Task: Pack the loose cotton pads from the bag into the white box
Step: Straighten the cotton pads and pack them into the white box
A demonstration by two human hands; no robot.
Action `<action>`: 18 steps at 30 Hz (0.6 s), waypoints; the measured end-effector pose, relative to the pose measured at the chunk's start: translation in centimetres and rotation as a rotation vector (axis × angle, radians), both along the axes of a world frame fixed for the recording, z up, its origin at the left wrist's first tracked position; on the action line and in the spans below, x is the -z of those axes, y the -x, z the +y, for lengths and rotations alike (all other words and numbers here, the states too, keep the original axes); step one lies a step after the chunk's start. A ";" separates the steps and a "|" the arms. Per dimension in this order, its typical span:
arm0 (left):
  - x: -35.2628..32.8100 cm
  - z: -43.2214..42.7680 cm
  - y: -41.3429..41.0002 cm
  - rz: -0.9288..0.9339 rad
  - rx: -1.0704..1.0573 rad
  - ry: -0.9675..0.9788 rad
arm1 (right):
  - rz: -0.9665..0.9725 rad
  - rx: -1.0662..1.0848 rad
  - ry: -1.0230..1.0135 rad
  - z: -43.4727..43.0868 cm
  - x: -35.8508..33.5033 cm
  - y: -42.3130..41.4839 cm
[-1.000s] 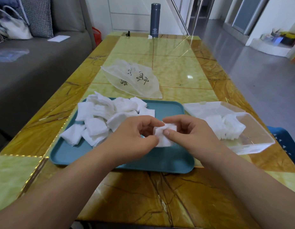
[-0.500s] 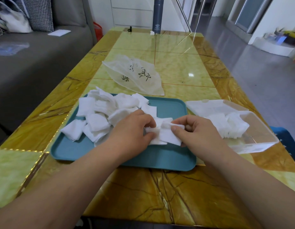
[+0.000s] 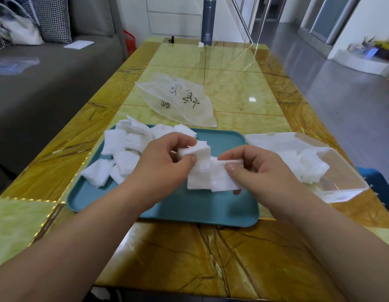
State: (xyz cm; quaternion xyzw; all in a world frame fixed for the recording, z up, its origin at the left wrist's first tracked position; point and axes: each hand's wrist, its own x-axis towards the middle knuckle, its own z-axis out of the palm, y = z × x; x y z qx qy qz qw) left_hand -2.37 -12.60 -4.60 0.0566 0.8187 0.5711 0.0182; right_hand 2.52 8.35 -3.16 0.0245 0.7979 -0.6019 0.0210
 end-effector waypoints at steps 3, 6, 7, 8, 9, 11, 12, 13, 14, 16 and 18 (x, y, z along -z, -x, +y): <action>-0.2 0.4 -0.4 -0.095 0.047 -0.119 | 0.007 -0.029 0.151 -0.7 -0.3 -0.4; -0.6 0.6 -0.8 -0.197 0.174 -0.217 | 0.023 0.031 0.160 -0.9 0.0 -0.2; -0.7 0.7 -1.0 -0.219 0.207 -0.241 | 0.022 0.052 0.162 -0.9 0.0 -0.2; -0.9 0.7 -1.1 -0.240 0.227 -0.262 | 0.023 0.065 0.160 -0.9 0.0 -0.1; -1.0 0.8 -1.2 -0.256 0.239 -0.279 | 0.025 0.074 0.150 -0.9 -0.1 -0.1; -1.1 0.8 -1.3 -0.268 0.253 -0.286 | 0.039 0.078 0.112 -0.7 -0.1 0.0; -1.1 0.9 -1.4 -0.263 0.259 -0.279 | 0.046 0.078 0.090 -0.6 -0.1 0.0; -1.1 0.9 -1.4 -0.255 0.262 -0.272 | 0.048 0.078 0.065 -0.6 0.0 0.1; -1.1 0.9 -1.4 -0.249 0.264 -0.264 | 0.047 0.076 0.044 -0.5 0.0 0.2; -1.0 1.0 -1.4 -0.243 0.270 -0.251 | 0.039 0.068 0.030 -0.6 0.1 0.3; -0.8 1.0 -1.4 -0.232 0.273 -0.237 | 0.037 0.061 0.037 -0.5 0.1 0.3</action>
